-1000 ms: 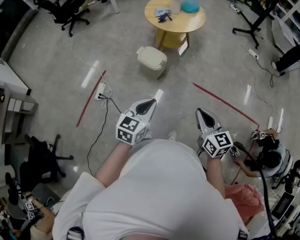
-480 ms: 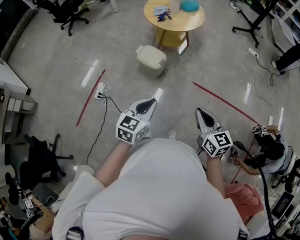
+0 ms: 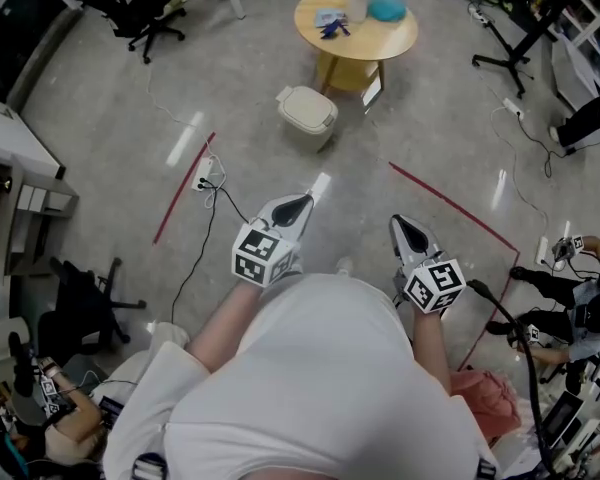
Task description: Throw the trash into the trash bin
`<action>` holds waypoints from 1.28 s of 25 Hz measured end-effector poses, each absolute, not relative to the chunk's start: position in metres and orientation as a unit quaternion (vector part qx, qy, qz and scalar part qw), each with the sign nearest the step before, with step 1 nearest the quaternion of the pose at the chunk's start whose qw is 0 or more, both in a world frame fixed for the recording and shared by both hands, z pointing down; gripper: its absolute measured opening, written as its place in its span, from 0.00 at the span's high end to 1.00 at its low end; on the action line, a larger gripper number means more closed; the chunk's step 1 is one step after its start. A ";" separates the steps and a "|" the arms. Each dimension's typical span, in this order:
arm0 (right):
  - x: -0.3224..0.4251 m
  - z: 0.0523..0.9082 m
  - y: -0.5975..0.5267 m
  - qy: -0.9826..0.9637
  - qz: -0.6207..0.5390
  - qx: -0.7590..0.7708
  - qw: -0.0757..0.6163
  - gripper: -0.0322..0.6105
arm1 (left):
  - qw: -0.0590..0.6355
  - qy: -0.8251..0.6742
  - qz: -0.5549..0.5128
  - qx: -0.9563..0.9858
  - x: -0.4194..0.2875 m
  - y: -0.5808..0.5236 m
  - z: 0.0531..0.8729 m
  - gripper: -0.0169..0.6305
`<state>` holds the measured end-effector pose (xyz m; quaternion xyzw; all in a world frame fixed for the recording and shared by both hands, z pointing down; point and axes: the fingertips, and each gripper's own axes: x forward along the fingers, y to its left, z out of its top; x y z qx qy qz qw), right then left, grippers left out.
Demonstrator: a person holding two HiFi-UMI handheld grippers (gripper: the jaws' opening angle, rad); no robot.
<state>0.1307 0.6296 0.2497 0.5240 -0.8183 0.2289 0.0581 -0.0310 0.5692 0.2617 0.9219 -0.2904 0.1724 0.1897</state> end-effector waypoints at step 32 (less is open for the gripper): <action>0.222 0.273 0.622 -0.852 0.235 0.463 0.072 0.95 | 0.199 -0.328 0.171 0.908 0.042 0.574 0.276 0.97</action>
